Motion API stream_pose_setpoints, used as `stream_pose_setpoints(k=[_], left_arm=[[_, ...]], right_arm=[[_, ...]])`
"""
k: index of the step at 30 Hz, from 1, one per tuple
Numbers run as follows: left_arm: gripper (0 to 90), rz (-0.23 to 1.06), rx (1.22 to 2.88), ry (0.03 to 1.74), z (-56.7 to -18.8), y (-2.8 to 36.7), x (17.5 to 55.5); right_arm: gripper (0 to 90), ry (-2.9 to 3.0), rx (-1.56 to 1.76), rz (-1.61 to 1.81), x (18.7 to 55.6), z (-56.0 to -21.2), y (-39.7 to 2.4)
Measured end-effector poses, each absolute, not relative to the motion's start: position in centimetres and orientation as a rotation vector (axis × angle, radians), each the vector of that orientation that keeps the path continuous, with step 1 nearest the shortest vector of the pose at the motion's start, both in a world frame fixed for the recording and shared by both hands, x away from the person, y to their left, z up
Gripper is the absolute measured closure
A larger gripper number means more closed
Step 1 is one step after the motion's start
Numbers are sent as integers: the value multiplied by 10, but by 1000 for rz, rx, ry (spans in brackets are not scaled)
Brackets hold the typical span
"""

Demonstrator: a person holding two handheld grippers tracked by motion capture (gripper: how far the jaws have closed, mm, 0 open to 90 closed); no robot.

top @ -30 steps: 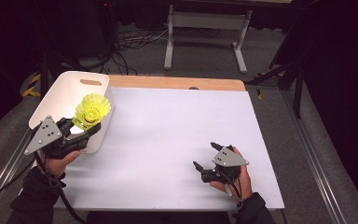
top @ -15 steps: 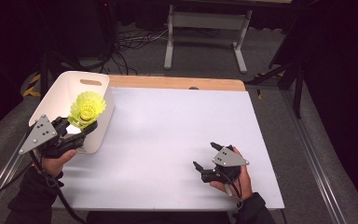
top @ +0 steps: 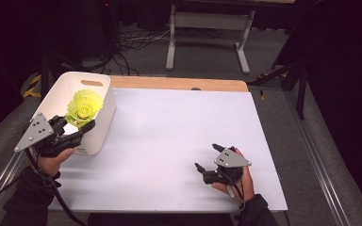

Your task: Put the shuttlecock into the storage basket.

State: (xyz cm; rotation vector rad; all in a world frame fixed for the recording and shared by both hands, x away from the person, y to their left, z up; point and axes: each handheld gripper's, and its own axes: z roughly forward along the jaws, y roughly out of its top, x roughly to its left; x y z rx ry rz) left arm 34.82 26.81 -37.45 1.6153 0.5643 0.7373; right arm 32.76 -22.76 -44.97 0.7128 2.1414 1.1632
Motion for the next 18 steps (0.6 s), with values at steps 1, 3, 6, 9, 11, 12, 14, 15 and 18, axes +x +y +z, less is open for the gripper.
stream_pose_setpoints(k=[1, 3, 6, 9, 11, 12, 14, 15, 18], left_arm=[[530, 737, 1616, 568, -374, 269, 348], [530, 741, 1626, 572, -372, 273, 349], [530, 741, 1628, 582, -370, 275, 350], [530, 744, 1645, 592, -366, 280, 353], [529, 746, 1653, 603, -365, 283, 355], [529, 741, 1652, 606, -365, 283, 356], [528, 733, 1665, 613, -363, 285, 358], [528, 732, 1671, 614, -363, 285, 360], [527, 721, 1692, 620, -361, 286, 363]], right_arm=[[127, 2141, 714, 1164, 328, -450, -228], [127, 2141, 717, 1164, 328, -450, -228], [127, 2145, 725, 1164, 328, -450, -227], [127, 2146, 722, 1163, 329, -451, -227], [127, 2147, 725, 1161, 329, -451, -227], [127, 2147, 725, 1161, 329, -452, -227], [127, 2151, 730, 1160, 329, -452, -227], [127, 2151, 730, 1160, 330, -452, -227], [127, 2153, 730, 1158, 330, -453, -226]])
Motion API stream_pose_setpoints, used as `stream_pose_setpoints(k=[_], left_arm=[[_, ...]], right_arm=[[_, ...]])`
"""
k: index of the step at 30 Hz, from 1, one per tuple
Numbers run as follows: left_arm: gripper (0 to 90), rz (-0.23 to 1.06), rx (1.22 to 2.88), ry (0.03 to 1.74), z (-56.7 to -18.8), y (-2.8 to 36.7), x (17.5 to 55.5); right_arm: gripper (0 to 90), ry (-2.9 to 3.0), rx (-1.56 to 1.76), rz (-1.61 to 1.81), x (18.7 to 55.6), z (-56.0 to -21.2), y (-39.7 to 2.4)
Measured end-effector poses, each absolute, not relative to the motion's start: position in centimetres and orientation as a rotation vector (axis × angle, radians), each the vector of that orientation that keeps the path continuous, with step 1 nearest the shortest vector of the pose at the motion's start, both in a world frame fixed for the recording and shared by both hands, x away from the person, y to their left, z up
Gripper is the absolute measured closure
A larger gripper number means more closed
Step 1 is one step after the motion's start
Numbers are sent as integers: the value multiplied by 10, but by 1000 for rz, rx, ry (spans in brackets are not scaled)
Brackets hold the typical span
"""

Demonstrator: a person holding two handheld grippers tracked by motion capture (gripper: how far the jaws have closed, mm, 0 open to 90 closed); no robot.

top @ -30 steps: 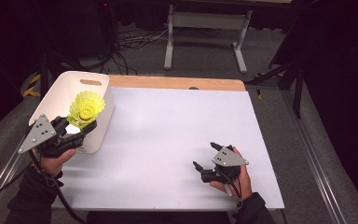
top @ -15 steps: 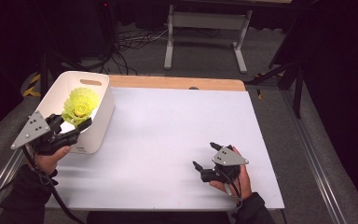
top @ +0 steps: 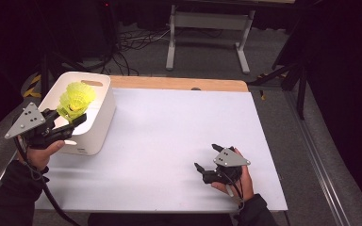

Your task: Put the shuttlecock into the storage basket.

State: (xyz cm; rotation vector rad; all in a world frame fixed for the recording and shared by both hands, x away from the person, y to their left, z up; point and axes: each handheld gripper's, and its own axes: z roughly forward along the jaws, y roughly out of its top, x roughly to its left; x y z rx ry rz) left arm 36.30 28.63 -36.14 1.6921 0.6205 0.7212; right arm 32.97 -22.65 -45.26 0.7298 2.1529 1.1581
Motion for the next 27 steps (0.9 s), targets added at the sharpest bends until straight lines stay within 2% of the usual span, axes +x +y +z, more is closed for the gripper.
stream_pose_setpoints(k=[20, 27], left_arm=[[525, 631, 1747, 685, -347, 293, 412], [525, 648, 1790, 704, -343, 293, 430]], right_arm=[[127, 2167, 732, 1146, 333, -456, -227], [127, 2170, 737, 1141, 335, -457, -228]])
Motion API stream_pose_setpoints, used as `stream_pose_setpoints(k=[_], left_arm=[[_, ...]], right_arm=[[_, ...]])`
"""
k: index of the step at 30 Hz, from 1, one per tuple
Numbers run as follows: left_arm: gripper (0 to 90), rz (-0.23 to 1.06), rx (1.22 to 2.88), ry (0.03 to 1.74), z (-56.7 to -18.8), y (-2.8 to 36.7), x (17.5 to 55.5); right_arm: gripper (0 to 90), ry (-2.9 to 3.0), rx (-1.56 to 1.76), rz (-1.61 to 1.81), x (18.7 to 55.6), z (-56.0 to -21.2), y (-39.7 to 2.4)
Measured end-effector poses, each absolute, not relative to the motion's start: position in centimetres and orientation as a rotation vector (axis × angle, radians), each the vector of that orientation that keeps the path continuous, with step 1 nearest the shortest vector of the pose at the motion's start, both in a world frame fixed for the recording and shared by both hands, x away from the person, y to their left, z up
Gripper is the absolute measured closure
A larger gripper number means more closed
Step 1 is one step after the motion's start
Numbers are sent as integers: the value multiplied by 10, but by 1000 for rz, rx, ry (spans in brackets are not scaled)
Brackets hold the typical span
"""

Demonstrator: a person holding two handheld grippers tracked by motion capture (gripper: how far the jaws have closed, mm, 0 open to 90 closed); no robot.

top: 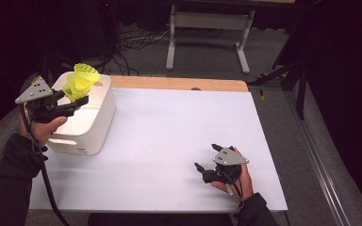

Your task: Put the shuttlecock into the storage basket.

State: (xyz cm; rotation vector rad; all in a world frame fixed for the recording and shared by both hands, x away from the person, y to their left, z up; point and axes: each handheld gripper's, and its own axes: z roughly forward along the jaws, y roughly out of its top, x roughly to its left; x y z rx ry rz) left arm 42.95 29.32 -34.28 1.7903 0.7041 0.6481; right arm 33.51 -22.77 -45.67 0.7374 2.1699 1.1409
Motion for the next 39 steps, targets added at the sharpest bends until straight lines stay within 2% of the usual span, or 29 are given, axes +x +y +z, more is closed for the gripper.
stream_pose_setpoints(k=[13, 22, 30, 39], left_arm=[[526, 641, 1876, 756, -340, 290, 464], [534, 586, 1957, 809, -352, 286, 487], [548, 595, 2021, 910, -358, 291, 504], [560, 559, 2163, 988, -371, 290, 521]], right_arm=[[127, 2186, 743, 1133, 338, -459, -228], [127, 2211, 730, 1130, 339, -461, -226], [127, 2240, 714, 1131, 339, -463, -222], [127, 2257, 727, 1132, 341, -466, -222]])
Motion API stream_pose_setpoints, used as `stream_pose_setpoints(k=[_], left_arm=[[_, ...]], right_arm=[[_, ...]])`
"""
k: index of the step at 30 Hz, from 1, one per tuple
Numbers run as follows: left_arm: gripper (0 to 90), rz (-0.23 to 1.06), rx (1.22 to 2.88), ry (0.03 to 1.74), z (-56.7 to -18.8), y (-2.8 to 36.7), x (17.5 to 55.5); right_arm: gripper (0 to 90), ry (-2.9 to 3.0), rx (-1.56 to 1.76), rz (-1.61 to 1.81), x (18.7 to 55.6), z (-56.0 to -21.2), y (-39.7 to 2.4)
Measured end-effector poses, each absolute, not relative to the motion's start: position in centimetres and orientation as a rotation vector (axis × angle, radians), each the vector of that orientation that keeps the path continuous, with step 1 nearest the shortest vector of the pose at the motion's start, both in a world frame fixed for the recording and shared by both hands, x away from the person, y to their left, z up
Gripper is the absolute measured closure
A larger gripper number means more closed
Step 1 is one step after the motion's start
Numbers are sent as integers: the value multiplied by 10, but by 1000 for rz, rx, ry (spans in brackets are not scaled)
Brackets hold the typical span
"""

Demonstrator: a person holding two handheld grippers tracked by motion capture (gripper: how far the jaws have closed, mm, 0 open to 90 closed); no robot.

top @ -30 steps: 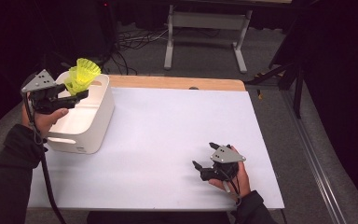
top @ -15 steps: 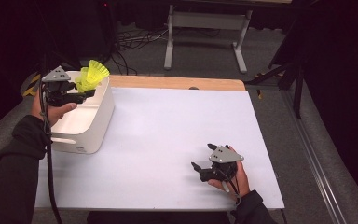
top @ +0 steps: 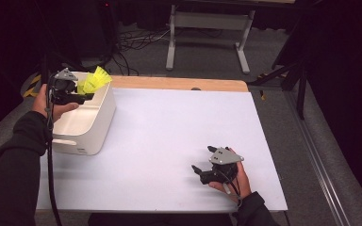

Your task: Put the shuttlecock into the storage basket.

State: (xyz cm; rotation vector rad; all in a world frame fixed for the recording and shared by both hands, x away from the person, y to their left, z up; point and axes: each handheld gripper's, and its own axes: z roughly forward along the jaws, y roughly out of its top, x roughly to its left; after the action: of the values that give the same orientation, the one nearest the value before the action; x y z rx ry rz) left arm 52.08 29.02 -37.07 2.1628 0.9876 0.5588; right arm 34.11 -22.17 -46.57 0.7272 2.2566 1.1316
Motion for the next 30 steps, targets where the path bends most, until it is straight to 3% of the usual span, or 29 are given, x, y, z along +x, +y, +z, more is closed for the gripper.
stream_pose_setpoints(k=[18, 30], left_arm=[[537, 485, 2307, 1052, -382, 289, 541], [539, 470, 2297, 1080, -384, 291, 541]], right_arm=[[127, 2274, 734, 1142, 342, -467, -224], [127, 2294, 723, 1143, 342, -469, -222]])
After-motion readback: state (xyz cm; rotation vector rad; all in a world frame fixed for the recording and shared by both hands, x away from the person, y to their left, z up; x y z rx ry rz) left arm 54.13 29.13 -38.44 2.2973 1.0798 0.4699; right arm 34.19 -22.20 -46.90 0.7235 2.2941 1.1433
